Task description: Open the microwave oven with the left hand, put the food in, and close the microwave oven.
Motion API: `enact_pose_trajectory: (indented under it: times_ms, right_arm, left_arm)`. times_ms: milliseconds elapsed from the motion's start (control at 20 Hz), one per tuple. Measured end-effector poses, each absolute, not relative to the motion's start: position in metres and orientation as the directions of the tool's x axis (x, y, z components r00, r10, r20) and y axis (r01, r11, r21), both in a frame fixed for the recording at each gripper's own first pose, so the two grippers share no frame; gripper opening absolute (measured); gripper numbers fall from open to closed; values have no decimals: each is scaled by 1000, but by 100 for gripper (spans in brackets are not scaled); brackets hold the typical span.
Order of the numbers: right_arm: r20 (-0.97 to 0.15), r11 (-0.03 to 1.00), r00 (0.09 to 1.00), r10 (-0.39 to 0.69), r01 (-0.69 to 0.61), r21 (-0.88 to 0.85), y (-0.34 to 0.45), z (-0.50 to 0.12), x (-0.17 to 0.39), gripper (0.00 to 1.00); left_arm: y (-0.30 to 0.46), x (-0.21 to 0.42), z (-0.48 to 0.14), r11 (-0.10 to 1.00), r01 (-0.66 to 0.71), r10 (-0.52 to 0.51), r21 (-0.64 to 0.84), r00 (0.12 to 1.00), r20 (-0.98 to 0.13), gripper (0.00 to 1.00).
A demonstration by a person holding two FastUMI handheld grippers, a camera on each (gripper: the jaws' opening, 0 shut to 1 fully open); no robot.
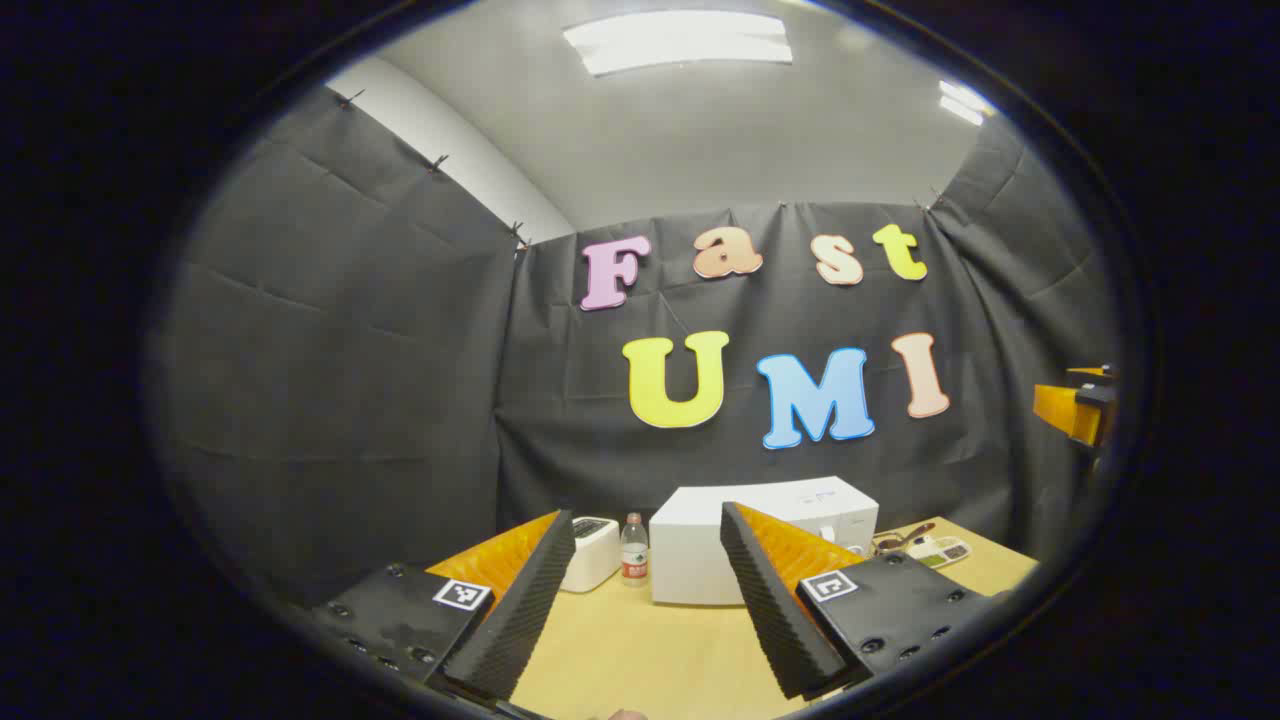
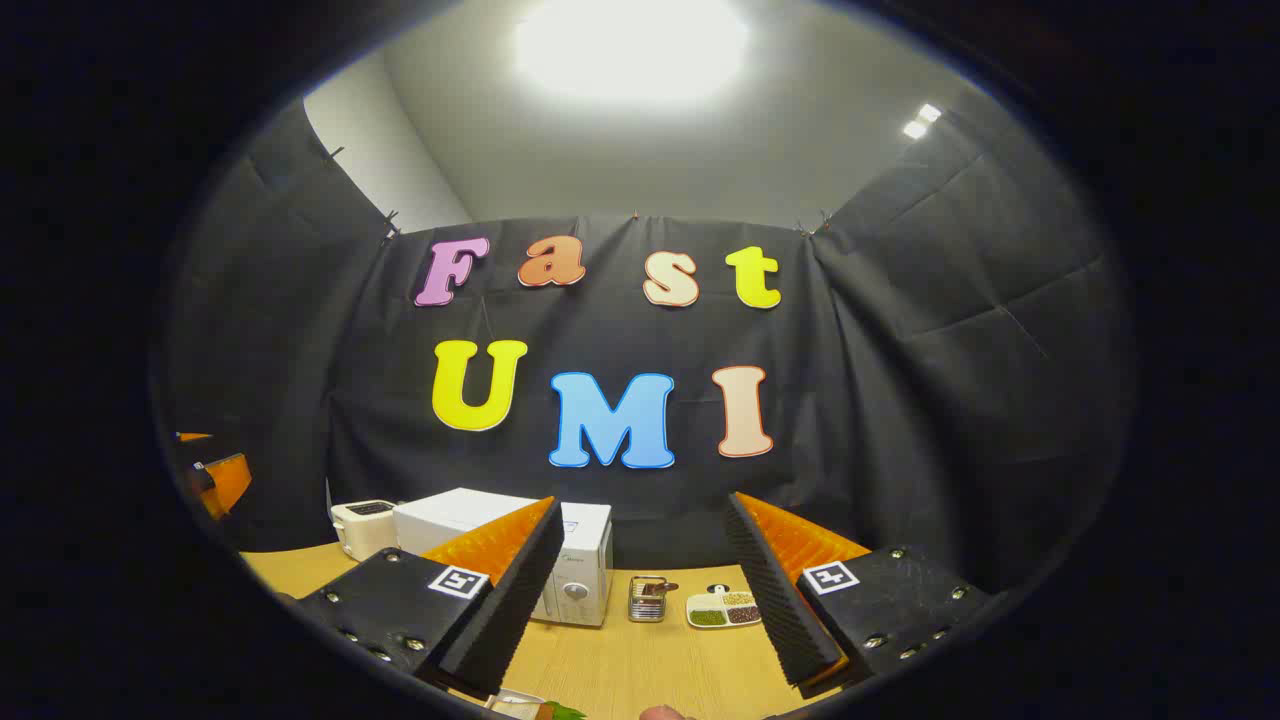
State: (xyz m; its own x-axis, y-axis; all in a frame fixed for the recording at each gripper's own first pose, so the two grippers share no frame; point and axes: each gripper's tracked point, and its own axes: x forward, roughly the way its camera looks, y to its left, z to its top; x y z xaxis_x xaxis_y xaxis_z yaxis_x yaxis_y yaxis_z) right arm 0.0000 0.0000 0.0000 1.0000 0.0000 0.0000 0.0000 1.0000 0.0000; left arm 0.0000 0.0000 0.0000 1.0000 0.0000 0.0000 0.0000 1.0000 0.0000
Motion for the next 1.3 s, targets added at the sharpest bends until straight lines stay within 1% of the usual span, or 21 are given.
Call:
enact_pose_trajectory:
  times_ms: [50,200,250,300,350,400,500,550,600,650,700,750,800,850,900,950,1000,1100,1200,1250,1300]
  right_arm:
    - [-1,1000,1000,4,-4,-6,1,-2,-1,98]
    - [3,1000,1000,10,-10,-8,1,-2,0,98]
    - [9,1000,1000,9,-9,-5,0,0,0,98]
    - [12,1000,1000,6,-6,-6,-1,-1,1,98]
    - [10,1000,1000,8,-8,-9,-2,-2,2,98]
    - [5,1000,1000,9,-9,-15,-4,-5,2,98]
    - [-3,1000,1000,6,-7,-22,-10,-8,4,98]
    - [-8,1000,1000,7,-7,-22,-12,-10,5,98]
    - [-12,1000,1000,6,-6,-22,-15,-13,6,98]
    - [-16,1000,1000,6,-6,-22,-19,-15,8,98]
    - [-19,1000,1000,7,-7,-22,-22,-17,10,98]
    - [-21,1000,1000,9,-9,-21,-25,-19,13,98]
    - [-21,1000,1000,13,-14,-20,-28,-20,14,98]
    - [-21,1000,1000,18,-18,-19,-31,-21,16,98]
    - [-21,999,999,27,-27,-20,-33,-23,18,98]
    - [-21,999,999,34,-35,-20,-35,-25,21,98]
    - [-19,999,999,43,-43,-19,-37,-26,22,98]
    - [-21,998,997,69,-69,-12,-38,-30,23,98]
    - [-27,996,996,85,-85,-14,-40,-35,24,98]
    - [-36,996,996,85,-86,-14,-42,-37,24,98]
    - [-41,996,995,87,-87,-9,-43,-38,24,98]
  left_arm:
    - [-1,1,-1,1000,0,0,-2,1000,0,97]
    - [-2,0,1,1000,-4,3,13,1000,6,97]
    - [-4,-1,2,1000,-2,1,17,1000,9,93]
    - [-7,-1,3,1000,2,-2,17,1000,10,97]
    - [-10,-1,1,1000,6,-6,15,1000,8,97]
    - [-14,0,0,1000,10,-10,12,1000,3,100]
    - [-23,7,-5,1000,13,-13,2,1000,-7,100]
    - [-28,10,-7,1000,15,-15,-3,1000,-12,93]
    - [-33,12,-8,1000,16,-16,-9,1000,-14,97]
    - [-37,14,-9,1000,18,-18,-14,1000,-16,93]
    - [-42,17,-9,1000,21,-21,-21,1000,-16,97]
    - [-48,19,-9,999,24,-25,-31,1000,-14,97]
    - [-55,22,-10,999,29,-30,-41,999,-15,93]
    - [-61,26,-12,998,31,-31,-47,999,-18,100]
    - [-67,30,-13,998,31,-32,-45,999,-19,100]
    - [-71,34,-13,999,29,-29,-40,999,-17,97]
    - [-77,39,-11,999,30,-30,-35,1000,-9,100]
    - [-89,50,-11,999,23,-23,-26,1000,6,100]
    - [-106,64,-15,999,31,-30,-22,999,17,93]
    - [-113,72,-18,999,37,-36,-20,999,22,93]
    - [-123,82,-20,999,49,-48,-15,999,26,100]
